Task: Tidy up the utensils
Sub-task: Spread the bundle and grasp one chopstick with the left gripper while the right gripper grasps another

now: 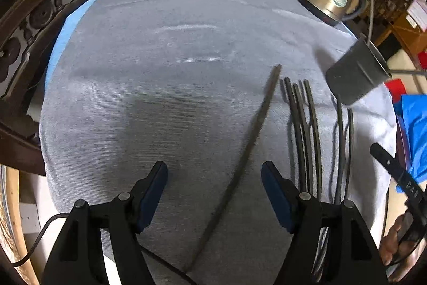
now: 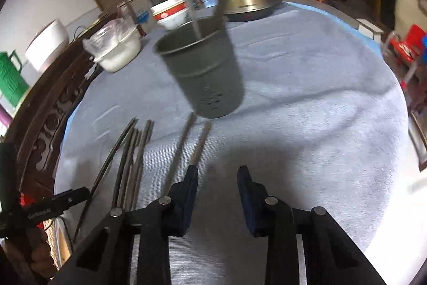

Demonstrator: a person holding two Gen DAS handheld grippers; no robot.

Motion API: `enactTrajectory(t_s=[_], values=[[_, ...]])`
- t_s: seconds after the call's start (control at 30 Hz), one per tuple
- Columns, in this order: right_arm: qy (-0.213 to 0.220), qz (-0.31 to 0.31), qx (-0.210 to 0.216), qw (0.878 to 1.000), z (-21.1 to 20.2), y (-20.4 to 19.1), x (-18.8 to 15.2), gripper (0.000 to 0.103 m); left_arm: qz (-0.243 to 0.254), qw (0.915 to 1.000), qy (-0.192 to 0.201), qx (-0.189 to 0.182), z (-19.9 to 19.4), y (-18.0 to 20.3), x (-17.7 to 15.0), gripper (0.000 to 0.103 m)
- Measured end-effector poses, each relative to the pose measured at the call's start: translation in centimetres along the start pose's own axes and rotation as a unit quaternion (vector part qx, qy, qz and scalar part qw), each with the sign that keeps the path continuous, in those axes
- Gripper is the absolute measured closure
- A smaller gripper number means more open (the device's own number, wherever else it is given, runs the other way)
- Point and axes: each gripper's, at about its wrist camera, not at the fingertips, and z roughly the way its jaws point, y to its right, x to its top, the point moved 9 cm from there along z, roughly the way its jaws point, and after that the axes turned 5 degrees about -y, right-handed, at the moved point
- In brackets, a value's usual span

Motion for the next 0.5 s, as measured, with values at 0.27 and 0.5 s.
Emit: enactTrajectory(t_s=[0.27, 0.5], values=[[-0.011, 0.023, 0.031, 0.999, 0.4, -0.3, -0.5, 0.069, -0.012, 0.9997, -0.007, -0.018, -0.3, -0.6, -0.5, 0.047], [-0.014, 0.036, 0.047, 0.998, 0.5, -0.5, -0.4, 0.069, -0.021, 0.9971, -0.033, -0.064, -1.2, -0.9, -2.5, 0.089]])
